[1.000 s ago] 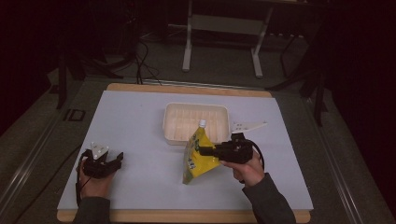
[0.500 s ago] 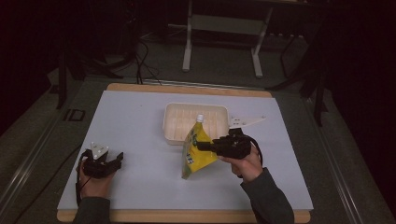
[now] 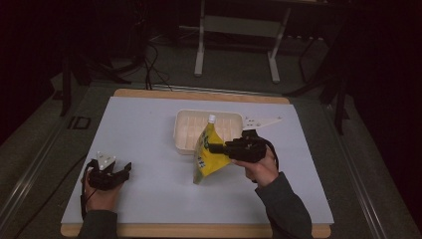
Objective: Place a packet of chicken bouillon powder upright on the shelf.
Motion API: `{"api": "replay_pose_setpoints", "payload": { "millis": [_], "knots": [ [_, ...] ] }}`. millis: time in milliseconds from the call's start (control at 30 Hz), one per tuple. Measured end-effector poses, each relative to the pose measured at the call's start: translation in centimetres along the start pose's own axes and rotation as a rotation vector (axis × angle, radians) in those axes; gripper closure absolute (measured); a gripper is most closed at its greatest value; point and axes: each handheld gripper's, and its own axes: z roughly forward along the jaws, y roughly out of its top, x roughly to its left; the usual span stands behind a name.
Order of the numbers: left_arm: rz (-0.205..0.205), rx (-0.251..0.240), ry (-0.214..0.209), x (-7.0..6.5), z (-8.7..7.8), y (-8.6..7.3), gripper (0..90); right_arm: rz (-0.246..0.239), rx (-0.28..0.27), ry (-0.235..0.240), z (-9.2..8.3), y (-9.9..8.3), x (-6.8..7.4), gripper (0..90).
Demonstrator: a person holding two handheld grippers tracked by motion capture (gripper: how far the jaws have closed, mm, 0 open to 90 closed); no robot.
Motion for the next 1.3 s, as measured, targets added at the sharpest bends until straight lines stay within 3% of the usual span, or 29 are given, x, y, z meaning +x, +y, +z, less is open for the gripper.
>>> {"api": "replay_pose_setpoints", "payload": {
  "millis": [1300],
  "knots": [
    [-0.002,0.002,-0.001,0.0,0.0,0.0,38.5,-0.005,0.000,-0.071,1.1,2.1,-1.9,89.9]
  ]
}}
